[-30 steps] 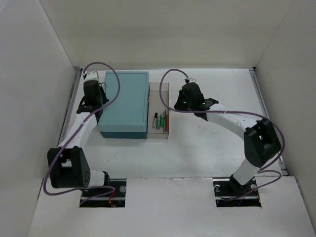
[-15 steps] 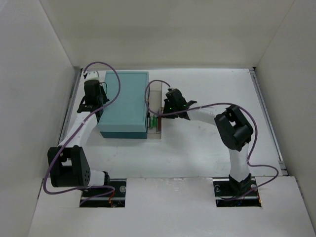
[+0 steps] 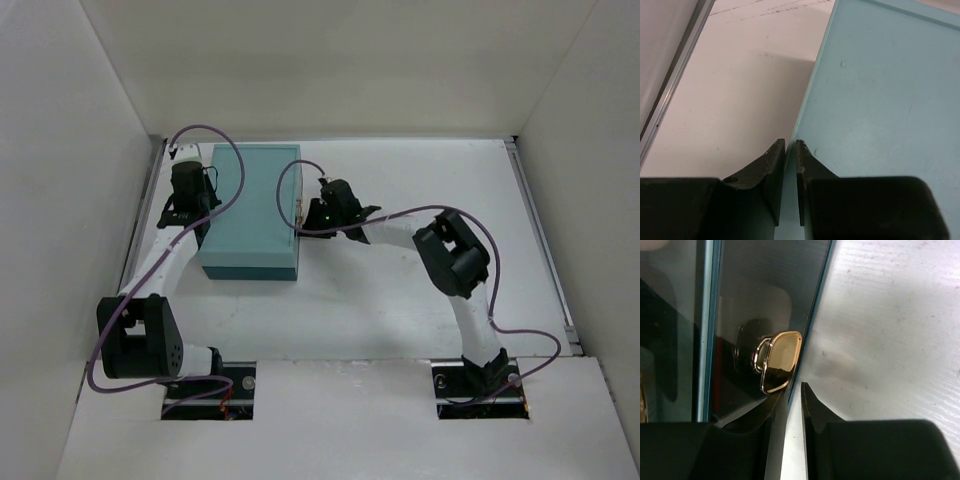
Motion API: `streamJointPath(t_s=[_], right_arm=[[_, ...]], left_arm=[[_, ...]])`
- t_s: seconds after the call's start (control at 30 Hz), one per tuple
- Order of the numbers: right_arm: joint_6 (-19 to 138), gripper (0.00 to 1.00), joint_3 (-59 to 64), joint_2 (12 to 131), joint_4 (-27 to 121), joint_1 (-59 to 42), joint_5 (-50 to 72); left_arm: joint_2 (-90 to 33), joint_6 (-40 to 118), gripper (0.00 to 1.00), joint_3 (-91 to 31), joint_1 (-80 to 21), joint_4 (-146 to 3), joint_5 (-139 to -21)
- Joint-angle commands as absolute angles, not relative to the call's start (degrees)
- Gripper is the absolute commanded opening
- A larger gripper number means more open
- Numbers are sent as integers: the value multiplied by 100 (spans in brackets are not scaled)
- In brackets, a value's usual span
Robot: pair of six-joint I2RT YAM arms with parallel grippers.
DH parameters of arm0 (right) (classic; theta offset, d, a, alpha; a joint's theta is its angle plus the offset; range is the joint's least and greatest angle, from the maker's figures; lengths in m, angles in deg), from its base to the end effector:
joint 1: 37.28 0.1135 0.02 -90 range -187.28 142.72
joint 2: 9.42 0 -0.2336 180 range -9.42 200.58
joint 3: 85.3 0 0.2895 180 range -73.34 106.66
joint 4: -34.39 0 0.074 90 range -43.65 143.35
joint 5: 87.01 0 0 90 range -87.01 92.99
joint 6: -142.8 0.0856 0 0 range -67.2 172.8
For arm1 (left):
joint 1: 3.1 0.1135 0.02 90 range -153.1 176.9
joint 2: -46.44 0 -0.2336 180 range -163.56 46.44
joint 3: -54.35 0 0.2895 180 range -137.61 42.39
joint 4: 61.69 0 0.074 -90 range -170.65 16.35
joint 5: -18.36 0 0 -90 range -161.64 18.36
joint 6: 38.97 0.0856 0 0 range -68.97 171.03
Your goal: Organize the makeup
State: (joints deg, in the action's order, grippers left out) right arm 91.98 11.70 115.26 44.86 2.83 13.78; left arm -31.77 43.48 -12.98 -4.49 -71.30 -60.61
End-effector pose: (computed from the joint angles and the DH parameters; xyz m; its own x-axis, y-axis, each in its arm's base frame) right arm 0.3978 0.3560 0.0735 -0.8372 0.1062 -0.5365 -0.2794 0.7603 0.5865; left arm 0.4049 0.0066 0.2322 -0.3265 -0.1211 -0.9374 -0.2000 0.9782 -0.0567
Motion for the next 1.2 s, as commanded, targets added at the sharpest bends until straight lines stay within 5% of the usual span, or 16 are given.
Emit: streamJointPath(t_s=[0.0,0.13,0.17,0.2,0.23,0.27,0.3,0.7,0.9,1.17], right_arm=[[9464,25,851,10846,3255,320,1583],[9429,38,-106,9862,3317,-67,1240],[9411,50,-361,9555,3387,-216,1213],[9402,82,-607,9239,3527,-400,1187],[9419,100,-819,8931,3702,-602,1117],[9394,100,-1004,8623,3982,-795,1038],[9350,100,-1145,8333,4307,-980,898],[8655,100,-1691,6064,7736,-1702,-2125],[8646,100,-2156,5466,7782,-1694,-2232],[8523,100,-2412,5149,7738,-1501,-2188]], left_arm=[[-3100,4189,10,-1113,-622,-8112,-6514],[-2740,4145,20,-1473,-385,-8217,-6084],[-2634,4137,28,-1604,-315,-8270,-5935],[-2520,4137,32,-1745,-218,-8314,-5794],[-2406,4137,41,-1877,-122,-8358,-5671],[-2292,4145,64,-2026,-8,-8410,-5574],[-2160,4137,100,-2158,124,-8455,-5503],[-516,2073,100,-1940,495,-10246,-5634],[213,2010,100,-1212,-1260,-10266,-6434],[312,1974,100,-1122,-3590,-10310,-4986]])
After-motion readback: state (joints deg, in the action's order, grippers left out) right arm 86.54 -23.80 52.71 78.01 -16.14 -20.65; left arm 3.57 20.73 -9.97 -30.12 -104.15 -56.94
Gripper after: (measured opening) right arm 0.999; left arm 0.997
